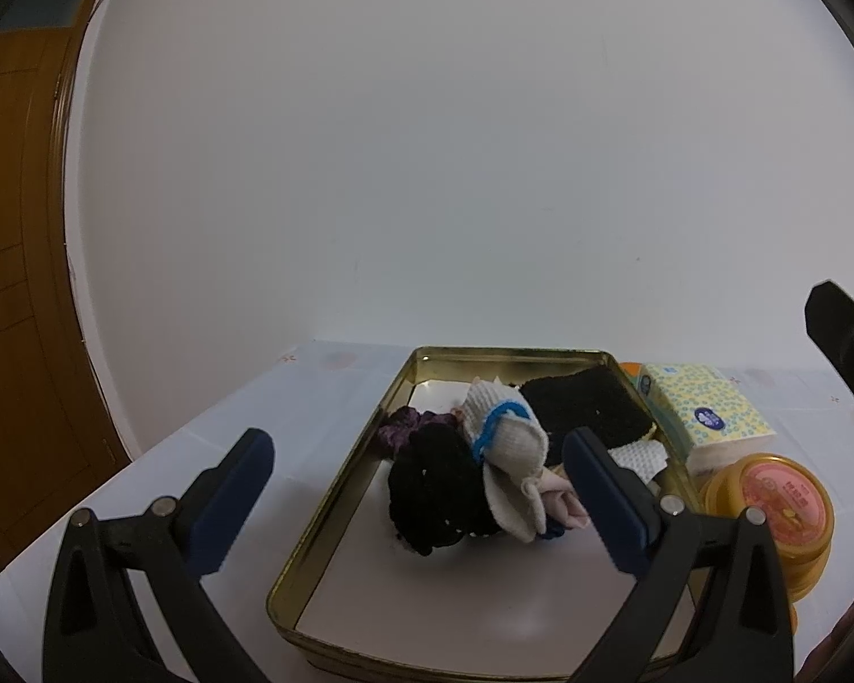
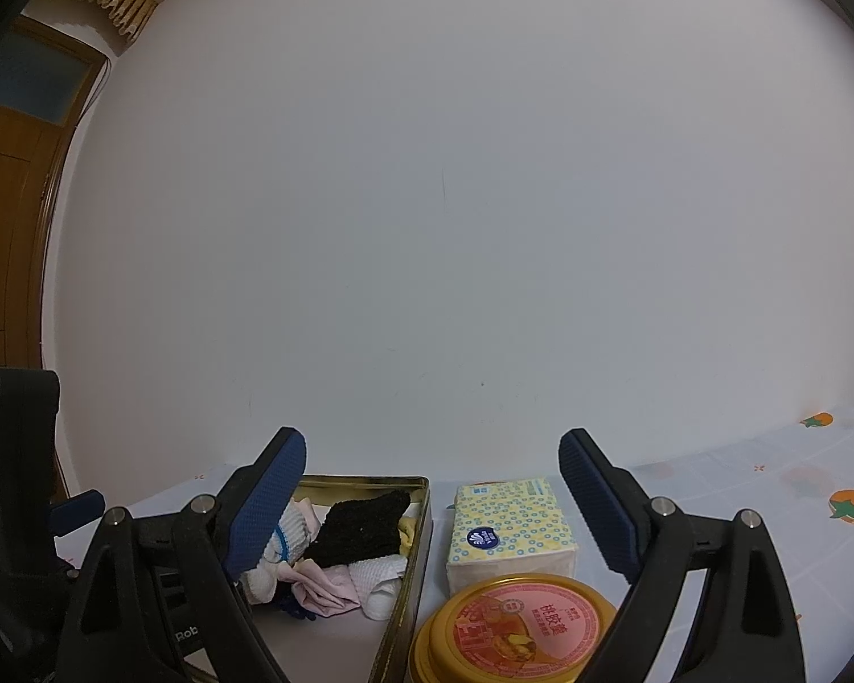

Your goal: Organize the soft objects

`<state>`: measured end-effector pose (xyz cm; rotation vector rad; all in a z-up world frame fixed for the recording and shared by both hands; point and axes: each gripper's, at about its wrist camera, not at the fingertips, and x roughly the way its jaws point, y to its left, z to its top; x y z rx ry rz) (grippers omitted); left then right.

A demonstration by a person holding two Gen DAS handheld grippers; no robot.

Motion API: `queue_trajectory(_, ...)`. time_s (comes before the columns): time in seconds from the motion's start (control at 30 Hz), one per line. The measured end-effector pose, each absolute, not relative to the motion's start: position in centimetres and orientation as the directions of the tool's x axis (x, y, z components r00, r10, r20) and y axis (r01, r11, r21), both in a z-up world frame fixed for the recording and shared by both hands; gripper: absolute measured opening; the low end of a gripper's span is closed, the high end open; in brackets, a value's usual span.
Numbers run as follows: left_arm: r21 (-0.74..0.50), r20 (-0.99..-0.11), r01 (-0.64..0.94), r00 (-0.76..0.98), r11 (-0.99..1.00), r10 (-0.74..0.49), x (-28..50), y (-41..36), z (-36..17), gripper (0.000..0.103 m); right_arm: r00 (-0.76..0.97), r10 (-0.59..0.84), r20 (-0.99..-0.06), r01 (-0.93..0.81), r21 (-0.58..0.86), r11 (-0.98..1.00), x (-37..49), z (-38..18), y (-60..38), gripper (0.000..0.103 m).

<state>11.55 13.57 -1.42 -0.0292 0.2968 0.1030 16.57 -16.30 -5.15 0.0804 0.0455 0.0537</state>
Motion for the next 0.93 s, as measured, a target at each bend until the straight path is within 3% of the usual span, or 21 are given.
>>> queue_trajectory(0.93, -0.018, -0.314, -0.102, 0.945, 0.995, 0.091, 11.59, 13.15, -1.48, 0.103, 0.998, 0.044, -0.05, -0.04, 0.082, 0.996, 16.81, -5.31, -16.16, 0.093)
